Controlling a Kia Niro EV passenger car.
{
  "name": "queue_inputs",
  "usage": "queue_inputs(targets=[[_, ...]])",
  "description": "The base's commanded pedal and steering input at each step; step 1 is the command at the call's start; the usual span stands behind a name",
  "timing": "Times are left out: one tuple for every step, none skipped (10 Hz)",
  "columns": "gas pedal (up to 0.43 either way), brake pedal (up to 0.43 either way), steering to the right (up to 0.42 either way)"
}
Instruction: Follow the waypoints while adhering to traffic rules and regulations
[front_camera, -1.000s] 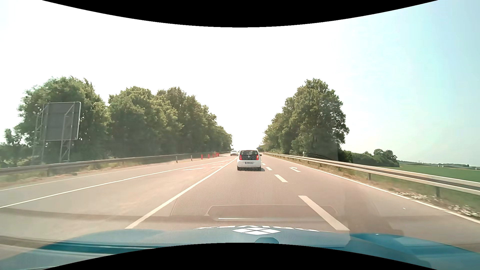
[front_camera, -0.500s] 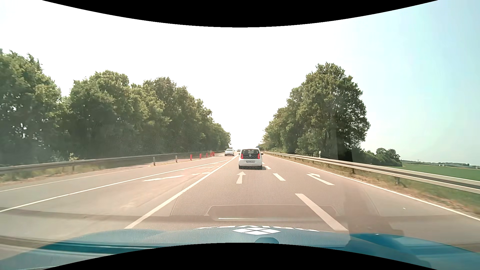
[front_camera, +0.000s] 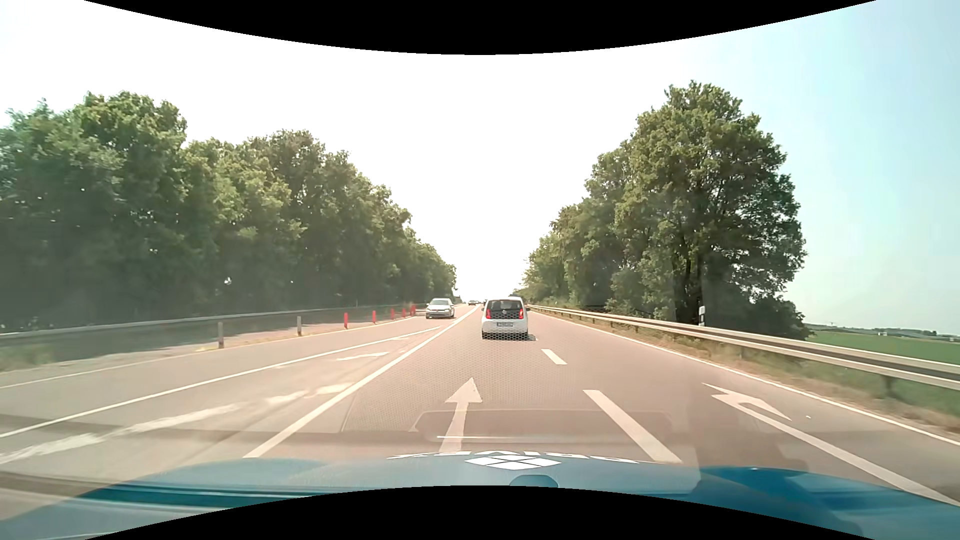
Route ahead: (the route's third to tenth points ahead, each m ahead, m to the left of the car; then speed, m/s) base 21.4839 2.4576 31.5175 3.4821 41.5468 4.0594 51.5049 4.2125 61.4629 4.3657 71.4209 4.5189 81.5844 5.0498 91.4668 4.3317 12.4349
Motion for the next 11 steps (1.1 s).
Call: queue_inputs(targets=[[0.220,0.000,0.007],[0.197,0.000,0.008],[0.197,0.000,0.009],[0.197,0.000,0.010],[0.197,0.000,0.012],[0.197,0.000,0.016],[0.197,0.000,0.019],[0.220,0.000,0.021],[0.248,0.000,0.023],[0.248,0.000,0.023],[0.268,0.000,0.024]])
